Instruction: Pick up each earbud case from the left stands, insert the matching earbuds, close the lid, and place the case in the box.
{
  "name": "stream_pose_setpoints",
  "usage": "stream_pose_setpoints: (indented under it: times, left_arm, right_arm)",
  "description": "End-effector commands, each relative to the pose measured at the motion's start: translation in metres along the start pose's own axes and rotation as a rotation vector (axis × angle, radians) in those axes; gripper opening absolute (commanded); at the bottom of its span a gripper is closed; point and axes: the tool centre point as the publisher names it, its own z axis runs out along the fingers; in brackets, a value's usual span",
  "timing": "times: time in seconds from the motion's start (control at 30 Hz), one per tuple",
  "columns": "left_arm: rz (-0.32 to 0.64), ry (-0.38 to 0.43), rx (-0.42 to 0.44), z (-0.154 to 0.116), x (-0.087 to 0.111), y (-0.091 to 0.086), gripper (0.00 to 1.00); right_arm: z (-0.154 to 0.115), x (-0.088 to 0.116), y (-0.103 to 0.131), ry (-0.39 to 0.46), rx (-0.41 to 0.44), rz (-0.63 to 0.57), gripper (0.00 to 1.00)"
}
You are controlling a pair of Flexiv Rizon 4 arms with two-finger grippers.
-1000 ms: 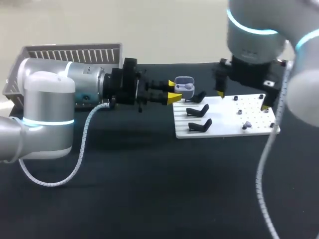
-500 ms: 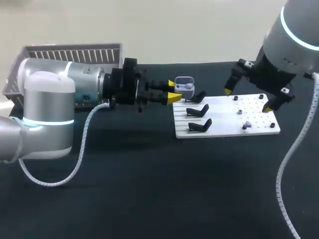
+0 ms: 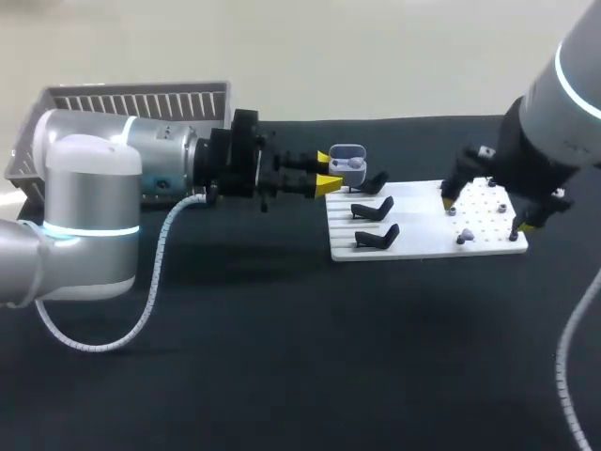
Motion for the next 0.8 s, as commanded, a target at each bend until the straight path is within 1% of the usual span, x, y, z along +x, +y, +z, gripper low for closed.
stream_pose_setpoints:
  times: [0.03,0.17,0.3,0.4,0.47,0.5,0.53,0.57,0.6,0.67,0.7,0.8]
  left_arm:
    - [0.002,-0.002,-0.005,0.000,0.001,-0.001,0.00]
    - [0.002,-0.002,-0.005,0.000,0.001,-0.001,0.00]
    - [0.002,-0.002,-0.005,0.000,0.001,-0.001,0.00]
    - [0.002,-0.002,-0.005,0.000,0.001,-0.001,0.00]
    - [0.002,-0.002,-0.005,0.000,0.001,-0.001,0.00]
    - [0.002,-0.002,-0.005,0.000,0.001,-0.001,0.00]
    - [0.002,-0.002,-0.005,0.000,0.001,-0.001,0.00]
    - [0.002,-0.002,-0.005,0.000,0.001,-0.001,0.00]
    - [0.002,-0.002,-0.005,0.000,0.001,-0.001,0.00]
    - [0.002,-0.002,-0.005,0.000,0.001,-0.001,0.00]
    - [0.002,-0.002,-0.005,0.000,0.001,-0.001,0.00]
    - [0.002,-0.002,-0.005,0.000,0.001,-0.001,0.00]
  right_arm:
    - [0.016,-0.006,-0.002,0.050,-0.006,-0.043,1.00]
    - [0.027,-0.006,-0.008,0.069,-0.014,-0.071,1.00]
    - [0.042,-0.006,-0.009,0.090,0.001,-0.087,1.00]
    - [0.052,-0.008,-0.008,0.093,0.033,-0.099,0.91]
    - [0.056,-0.009,-0.007,0.096,0.030,-0.099,0.84]
    - [0.060,-0.012,-0.007,0.085,0.052,-0.099,0.77]
    - [0.062,-0.013,-0.007,0.072,0.072,-0.100,0.74]
    - [0.064,-0.013,-0.006,0.053,0.101,-0.108,0.68]
    - [0.066,-0.014,-0.006,0.055,0.094,-0.103,0.62]
    - [0.069,-0.016,-0.008,0.046,0.103,-0.086,0.60]
    - [0.073,-0.017,-0.010,0.038,0.120,-0.087,0.57]
    - [0.079,-0.019,-0.011,0.042,0.120,-0.079,0.50]
